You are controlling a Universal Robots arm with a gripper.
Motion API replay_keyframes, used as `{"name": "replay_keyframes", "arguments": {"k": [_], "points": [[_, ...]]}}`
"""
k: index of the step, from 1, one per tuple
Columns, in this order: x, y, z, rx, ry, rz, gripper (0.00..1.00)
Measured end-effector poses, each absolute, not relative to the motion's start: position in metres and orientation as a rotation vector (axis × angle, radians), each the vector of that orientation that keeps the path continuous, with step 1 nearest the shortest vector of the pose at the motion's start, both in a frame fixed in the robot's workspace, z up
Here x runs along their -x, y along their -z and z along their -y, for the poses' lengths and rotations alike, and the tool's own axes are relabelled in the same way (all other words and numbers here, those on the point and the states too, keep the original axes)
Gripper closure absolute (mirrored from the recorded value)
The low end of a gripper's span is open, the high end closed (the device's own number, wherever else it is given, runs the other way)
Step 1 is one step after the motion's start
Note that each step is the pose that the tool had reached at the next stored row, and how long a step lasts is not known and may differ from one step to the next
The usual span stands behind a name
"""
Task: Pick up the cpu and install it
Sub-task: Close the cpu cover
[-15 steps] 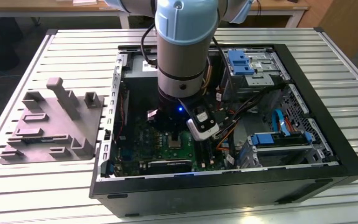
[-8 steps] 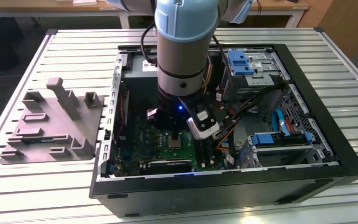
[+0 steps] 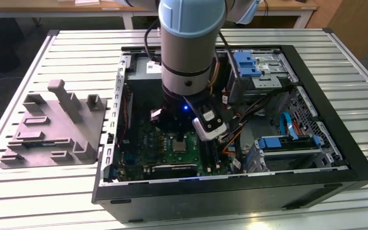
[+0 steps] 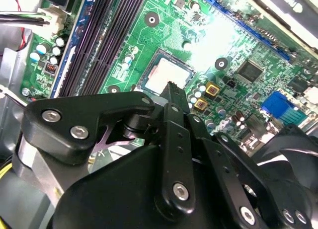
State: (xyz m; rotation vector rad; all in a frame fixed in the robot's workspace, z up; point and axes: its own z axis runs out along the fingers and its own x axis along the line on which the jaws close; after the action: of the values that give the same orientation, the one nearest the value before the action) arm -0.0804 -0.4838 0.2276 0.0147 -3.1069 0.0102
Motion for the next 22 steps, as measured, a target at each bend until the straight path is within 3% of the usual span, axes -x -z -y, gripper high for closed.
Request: {"name": "replay_keyframes", "arguments": {"k": [22], "points": [[0.0806, -0.2332, 0.4838, -0.372, -0.013, 3.111, 0.89]]}}
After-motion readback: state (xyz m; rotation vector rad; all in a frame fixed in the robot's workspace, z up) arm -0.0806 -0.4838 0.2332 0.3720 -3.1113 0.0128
